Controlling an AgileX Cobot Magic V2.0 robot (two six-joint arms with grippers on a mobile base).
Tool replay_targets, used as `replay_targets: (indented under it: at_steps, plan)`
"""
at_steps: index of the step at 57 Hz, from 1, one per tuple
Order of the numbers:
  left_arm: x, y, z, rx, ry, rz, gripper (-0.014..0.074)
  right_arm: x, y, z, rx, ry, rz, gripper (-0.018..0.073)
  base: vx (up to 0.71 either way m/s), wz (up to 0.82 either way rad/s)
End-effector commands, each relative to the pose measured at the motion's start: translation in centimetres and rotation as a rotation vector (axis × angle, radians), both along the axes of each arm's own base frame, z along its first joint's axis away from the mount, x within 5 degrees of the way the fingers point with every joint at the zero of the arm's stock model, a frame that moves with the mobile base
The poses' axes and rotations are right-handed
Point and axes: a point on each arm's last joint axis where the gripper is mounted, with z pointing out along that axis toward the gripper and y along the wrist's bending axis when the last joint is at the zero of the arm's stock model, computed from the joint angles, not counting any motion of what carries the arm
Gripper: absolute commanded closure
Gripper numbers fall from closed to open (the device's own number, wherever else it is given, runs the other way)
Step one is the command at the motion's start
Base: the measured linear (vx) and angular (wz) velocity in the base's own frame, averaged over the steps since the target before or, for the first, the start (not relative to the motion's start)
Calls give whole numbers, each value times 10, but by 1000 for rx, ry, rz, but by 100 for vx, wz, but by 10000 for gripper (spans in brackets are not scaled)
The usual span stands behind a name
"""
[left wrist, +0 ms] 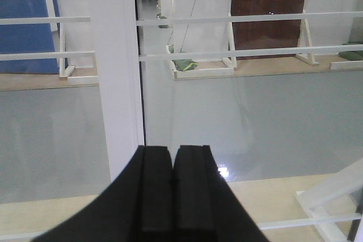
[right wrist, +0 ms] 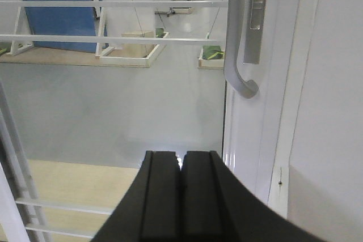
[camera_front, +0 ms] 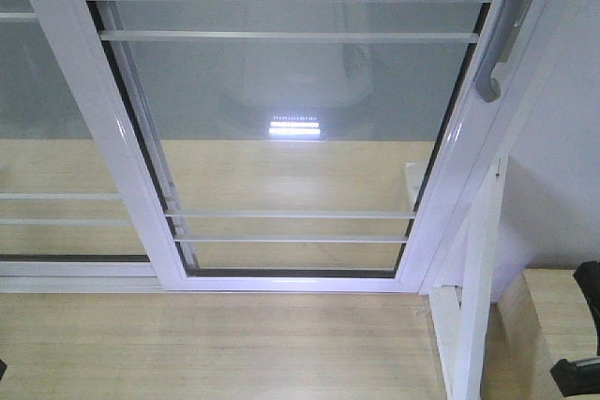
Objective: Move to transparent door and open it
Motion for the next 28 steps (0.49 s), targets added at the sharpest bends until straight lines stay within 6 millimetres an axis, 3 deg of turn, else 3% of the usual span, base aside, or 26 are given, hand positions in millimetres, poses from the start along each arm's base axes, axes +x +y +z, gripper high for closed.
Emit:
replay_targets:
  at_steps: [1, 28]
  plan:
    - [-2, 0, 15, -15, -114, -4, 594, 0, -1, 7, 3, -95, -10, 558, 8, -6]
    - [-2, 0, 15, -15, -112, -4, 594, 0, -1, 7, 2, -88, -10, 558, 6, -4]
